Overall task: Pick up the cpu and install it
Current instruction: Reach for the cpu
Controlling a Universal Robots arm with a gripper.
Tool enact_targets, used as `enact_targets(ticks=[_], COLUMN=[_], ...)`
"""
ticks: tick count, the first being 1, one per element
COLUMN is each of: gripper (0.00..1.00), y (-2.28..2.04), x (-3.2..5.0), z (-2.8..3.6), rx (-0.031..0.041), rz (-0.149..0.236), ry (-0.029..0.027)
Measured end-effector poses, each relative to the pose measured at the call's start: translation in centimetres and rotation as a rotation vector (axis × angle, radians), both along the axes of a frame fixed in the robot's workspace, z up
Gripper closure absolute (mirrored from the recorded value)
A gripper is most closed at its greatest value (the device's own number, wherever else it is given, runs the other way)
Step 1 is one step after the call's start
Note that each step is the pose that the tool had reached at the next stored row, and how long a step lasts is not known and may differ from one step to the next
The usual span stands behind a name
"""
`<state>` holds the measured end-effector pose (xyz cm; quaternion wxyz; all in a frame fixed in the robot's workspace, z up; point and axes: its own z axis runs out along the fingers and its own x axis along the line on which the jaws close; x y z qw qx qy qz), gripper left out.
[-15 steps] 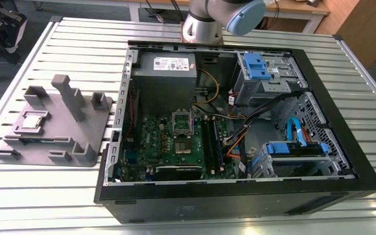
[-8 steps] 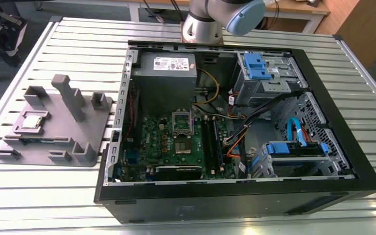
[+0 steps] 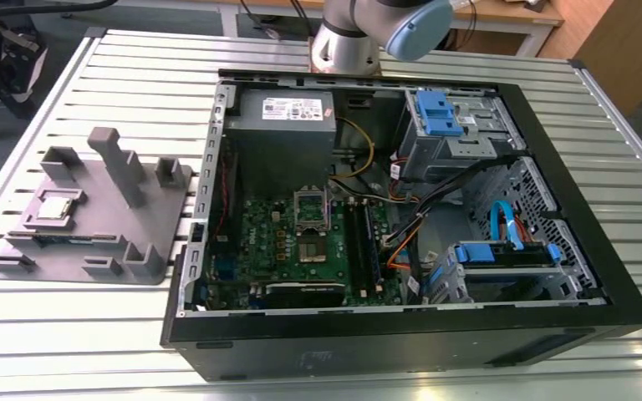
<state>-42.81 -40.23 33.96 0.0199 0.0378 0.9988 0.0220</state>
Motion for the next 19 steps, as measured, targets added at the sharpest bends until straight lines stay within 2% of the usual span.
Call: enact_targets(ticks=[19], gripper=[0.89], y=[0.0], x=[-1.74], z=[-2.23], rx=[-0.0009], rz=[0.0], ry=[0.0001])
